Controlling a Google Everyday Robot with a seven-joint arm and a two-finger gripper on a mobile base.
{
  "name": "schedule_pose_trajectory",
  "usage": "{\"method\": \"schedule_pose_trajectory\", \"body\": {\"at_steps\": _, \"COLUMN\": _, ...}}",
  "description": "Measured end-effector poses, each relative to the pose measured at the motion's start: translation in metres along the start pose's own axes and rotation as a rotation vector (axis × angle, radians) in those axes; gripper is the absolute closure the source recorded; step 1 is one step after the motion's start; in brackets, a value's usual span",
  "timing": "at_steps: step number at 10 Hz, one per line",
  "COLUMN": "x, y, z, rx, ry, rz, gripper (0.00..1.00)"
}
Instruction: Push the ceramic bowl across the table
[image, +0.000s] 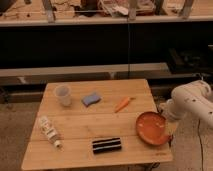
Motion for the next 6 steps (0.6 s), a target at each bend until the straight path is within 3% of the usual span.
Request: {"method": "schedule_pose_trajectory", "body": {"at_steps": 6, "x": -0.0028, "y": 0.0036, "z": 0.0086, "rx": 0.003, "ry": -0.003, "rz": -0.009, "gripper": 0.20}}
